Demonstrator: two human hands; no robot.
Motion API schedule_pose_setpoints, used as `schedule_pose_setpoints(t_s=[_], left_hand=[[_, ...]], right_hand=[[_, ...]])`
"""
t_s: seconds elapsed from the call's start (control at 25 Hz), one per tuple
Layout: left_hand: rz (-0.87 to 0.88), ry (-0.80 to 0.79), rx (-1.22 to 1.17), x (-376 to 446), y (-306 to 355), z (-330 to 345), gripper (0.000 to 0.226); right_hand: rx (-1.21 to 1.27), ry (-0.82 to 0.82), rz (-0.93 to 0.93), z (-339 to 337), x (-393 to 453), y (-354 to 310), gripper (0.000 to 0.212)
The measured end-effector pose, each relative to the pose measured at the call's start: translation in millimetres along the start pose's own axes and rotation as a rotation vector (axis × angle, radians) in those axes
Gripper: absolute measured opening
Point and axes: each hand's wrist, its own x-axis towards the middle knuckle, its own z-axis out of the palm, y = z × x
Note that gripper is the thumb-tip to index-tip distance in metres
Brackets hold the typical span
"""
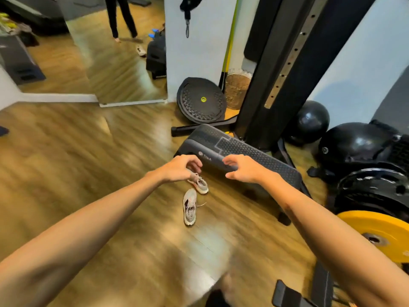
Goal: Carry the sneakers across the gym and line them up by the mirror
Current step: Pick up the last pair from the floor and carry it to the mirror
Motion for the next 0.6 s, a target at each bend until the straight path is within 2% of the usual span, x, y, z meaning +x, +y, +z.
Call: schedule_pose_setpoints(t_s=[0.04, 0.2, 0.36, 0.48, 0.6], left_hand=[[-0.053, 0.024, -0.062, 21.8, -14.7, 6.0, 0.043], [-0.223, 0.057, -0.066, 122.9, -79.2, 44.5, 0.054], [-0.389, 0.076, -0.077, 218.4, -145.5, 75.2, 0.06], [-0.485, 0.066, -0.12, 276.2, -216.4, 103.3, 0.056], [-0.568, 0.123, -0.192, 310.6, -299.4, 139.9, 0.049]], right_hand=[[0.027, -0.025, -0.002, -1.8, 31.9, 14.5, 0.06], [0.057, -0.165, -0.043, 14.8, 180.7, 80.4, 0.066], [-0.037, -0.271, -0.077, 54.4, 291.9, 141.9, 0.072], [-0.084, -0.339, -0.081, 98.8, 368.3, 191.1, 0.076], [-0.117, -0.391, -0.078, 158.9, 437.5, 238.6, 0.078]])
